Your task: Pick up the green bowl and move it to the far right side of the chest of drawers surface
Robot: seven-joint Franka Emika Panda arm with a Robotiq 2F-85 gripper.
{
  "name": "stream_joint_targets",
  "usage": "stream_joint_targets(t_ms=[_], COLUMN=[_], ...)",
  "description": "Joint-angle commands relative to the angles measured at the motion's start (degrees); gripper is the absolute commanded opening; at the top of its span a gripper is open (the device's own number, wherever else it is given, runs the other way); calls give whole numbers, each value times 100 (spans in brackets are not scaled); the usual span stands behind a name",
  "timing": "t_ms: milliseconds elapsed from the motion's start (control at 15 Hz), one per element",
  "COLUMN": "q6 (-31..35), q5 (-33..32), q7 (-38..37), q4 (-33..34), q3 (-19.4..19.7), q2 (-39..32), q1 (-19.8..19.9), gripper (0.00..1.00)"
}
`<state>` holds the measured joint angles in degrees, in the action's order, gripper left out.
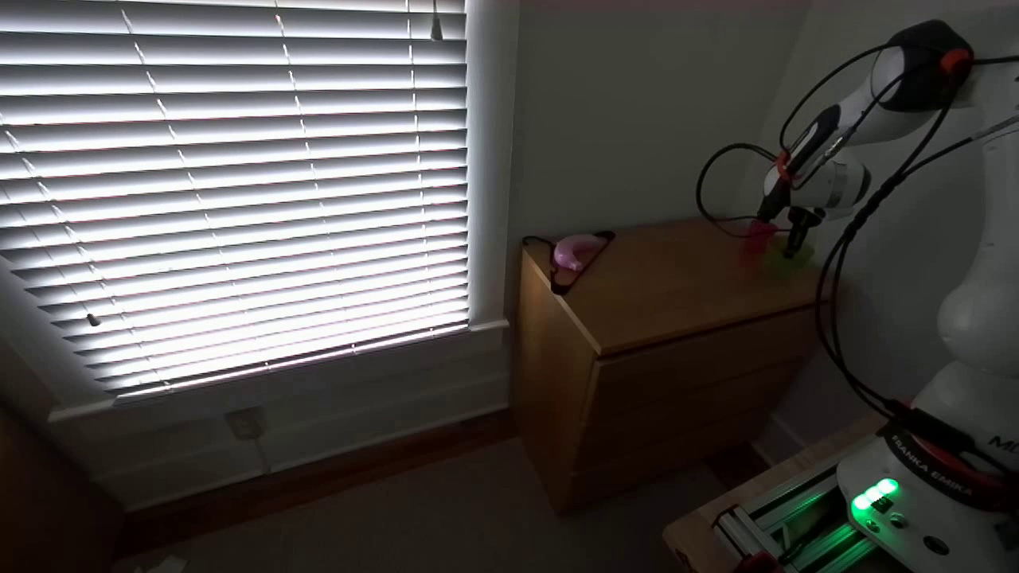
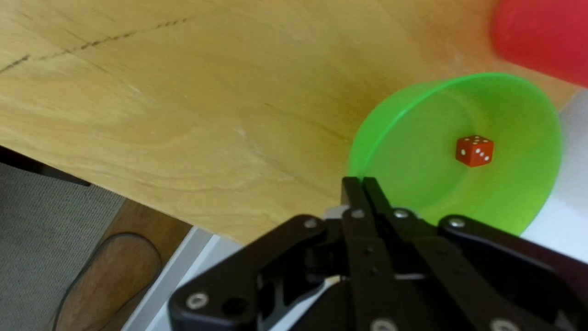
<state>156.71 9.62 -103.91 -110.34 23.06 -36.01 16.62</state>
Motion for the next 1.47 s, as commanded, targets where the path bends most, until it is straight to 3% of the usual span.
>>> stream_joint_targets(t_ms=[0,400,533,800,1000,1200,1400], q6=[-388,-407,-536,-671,-968,-1440,-1806], q5=[273,346,347,241,-1,-237,-592], q7=[404,664,748,1069,1759,2538,3061], q4=[427,909,1057,1127,955,811,647], q3=[-225,-235,-252,-242,-196,-171,-180], q2=[-265,-739,-837,-617,-109,421,922], q1=[414,669,725,665,507,314,27], gripper=[1,1,30,58,82,100,100])
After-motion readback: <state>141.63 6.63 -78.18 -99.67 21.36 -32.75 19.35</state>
